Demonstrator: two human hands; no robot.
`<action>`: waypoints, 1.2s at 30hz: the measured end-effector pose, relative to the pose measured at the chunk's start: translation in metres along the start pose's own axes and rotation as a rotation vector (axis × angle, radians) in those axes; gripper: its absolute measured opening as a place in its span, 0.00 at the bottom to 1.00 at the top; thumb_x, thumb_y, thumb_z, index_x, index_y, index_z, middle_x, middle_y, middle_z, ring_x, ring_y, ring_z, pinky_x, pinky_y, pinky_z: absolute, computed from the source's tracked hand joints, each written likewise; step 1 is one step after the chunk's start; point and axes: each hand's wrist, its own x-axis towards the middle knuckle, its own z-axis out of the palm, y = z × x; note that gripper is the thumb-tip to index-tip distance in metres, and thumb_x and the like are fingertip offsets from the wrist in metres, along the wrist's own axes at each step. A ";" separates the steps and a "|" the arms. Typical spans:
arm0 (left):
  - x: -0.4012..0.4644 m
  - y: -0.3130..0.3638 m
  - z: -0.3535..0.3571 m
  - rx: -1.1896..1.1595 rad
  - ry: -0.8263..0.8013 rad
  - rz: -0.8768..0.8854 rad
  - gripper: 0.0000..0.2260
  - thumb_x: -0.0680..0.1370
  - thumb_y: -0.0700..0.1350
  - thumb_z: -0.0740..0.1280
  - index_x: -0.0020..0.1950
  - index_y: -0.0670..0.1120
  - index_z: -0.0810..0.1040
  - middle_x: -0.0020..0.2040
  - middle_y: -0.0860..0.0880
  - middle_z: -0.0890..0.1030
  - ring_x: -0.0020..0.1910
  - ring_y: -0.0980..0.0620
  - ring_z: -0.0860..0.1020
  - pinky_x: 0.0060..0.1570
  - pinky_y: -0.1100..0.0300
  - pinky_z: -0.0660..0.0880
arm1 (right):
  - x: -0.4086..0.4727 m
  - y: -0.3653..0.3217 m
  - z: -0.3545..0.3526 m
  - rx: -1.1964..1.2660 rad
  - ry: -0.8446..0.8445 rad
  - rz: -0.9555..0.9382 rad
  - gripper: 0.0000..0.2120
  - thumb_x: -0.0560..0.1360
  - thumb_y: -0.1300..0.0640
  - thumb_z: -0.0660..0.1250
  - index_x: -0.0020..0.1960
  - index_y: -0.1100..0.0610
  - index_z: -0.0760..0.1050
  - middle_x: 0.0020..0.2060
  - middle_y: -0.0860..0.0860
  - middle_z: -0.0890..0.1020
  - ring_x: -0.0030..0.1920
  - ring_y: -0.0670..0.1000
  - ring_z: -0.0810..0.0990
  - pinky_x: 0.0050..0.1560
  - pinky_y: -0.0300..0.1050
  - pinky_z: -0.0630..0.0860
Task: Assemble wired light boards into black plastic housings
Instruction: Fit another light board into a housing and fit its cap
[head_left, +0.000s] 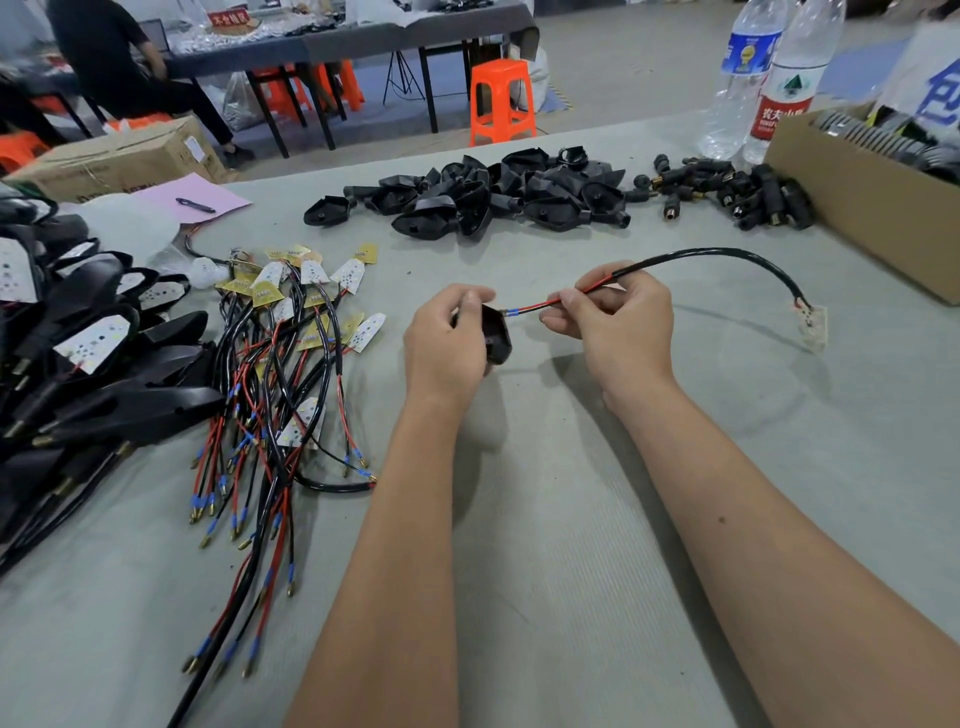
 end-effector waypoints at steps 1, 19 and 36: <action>0.001 -0.002 -0.001 0.027 0.039 0.026 0.13 0.84 0.40 0.60 0.58 0.50 0.84 0.48 0.49 0.81 0.47 0.45 0.79 0.44 0.58 0.78 | 0.000 0.000 -0.001 0.004 0.001 -0.001 0.08 0.76 0.70 0.70 0.47 0.60 0.74 0.38 0.60 0.87 0.38 0.59 0.88 0.45 0.49 0.86; -0.004 0.001 0.003 -0.357 0.011 -0.153 0.04 0.81 0.34 0.67 0.53 0.40 0.80 0.47 0.36 0.85 0.40 0.42 0.87 0.44 0.56 0.84 | -0.004 -0.007 0.001 0.079 -0.030 0.021 0.06 0.73 0.70 0.76 0.45 0.64 0.80 0.29 0.54 0.84 0.36 0.58 0.88 0.41 0.43 0.84; -0.003 -0.005 0.005 -0.378 -0.049 -0.113 0.09 0.75 0.30 0.73 0.51 0.42 0.83 0.43 0.42 0.86 0.40 0.48 0.86 0.49 0.56 0.83 | -0.001 -0.007 -0.003 0.034 -0.053 0.076 0.06 0.74 0.67 0.76 0.44 0.62 0.80 0.32 0.56 0.85 0.29 0.51 0.83 0.31 0.39 0.79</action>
